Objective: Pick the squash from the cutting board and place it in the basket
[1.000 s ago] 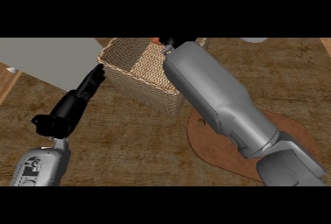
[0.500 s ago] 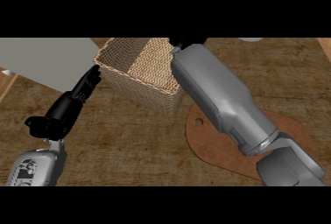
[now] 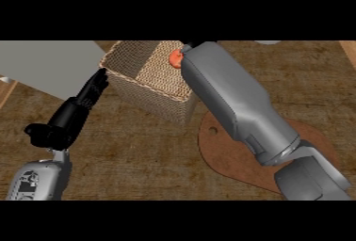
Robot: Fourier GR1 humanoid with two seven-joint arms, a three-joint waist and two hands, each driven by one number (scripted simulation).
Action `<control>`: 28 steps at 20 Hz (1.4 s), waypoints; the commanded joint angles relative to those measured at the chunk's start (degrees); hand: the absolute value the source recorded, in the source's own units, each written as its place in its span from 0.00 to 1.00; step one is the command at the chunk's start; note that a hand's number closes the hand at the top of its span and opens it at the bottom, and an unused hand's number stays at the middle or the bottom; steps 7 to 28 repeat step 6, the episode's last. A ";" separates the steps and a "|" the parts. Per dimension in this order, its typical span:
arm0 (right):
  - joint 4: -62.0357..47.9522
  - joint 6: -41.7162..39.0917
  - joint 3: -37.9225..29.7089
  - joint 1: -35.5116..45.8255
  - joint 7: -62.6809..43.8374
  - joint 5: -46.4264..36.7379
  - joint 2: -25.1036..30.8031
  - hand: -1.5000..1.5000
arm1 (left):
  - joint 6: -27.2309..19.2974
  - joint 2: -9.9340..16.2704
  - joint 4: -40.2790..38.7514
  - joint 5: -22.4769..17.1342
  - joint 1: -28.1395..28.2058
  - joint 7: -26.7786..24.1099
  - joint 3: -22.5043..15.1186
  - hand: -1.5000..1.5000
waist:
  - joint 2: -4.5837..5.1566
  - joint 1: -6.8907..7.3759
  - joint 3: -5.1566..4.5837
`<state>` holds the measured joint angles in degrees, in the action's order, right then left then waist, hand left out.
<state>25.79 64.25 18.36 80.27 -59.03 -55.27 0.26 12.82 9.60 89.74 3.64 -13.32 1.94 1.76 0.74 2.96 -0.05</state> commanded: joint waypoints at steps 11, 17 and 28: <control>8.29 6.01 -7.56 -0.99 -2.47 4.89 0.29 0.00 | -0.57 1.02 0.30 0.65 3.91 -1.25 1.55 0.50 | -0.90 -2.63 0.07; 8.29 6.01 -7.56 -0.99 -2.47 4.89 0.29 0.00 | -0.57 1.02 0.30 0.65 3.91 -1.25 1.55 0.50 | -0.90 -2.63 0.07; 8.29 6.01 -7.56 -0.99 -2.47 4.89 0.29 0.00 | -0.57 1.02 0.30 0.65 3.91 -1.25 1.55 0.50 | -0.90 -2.63 0.07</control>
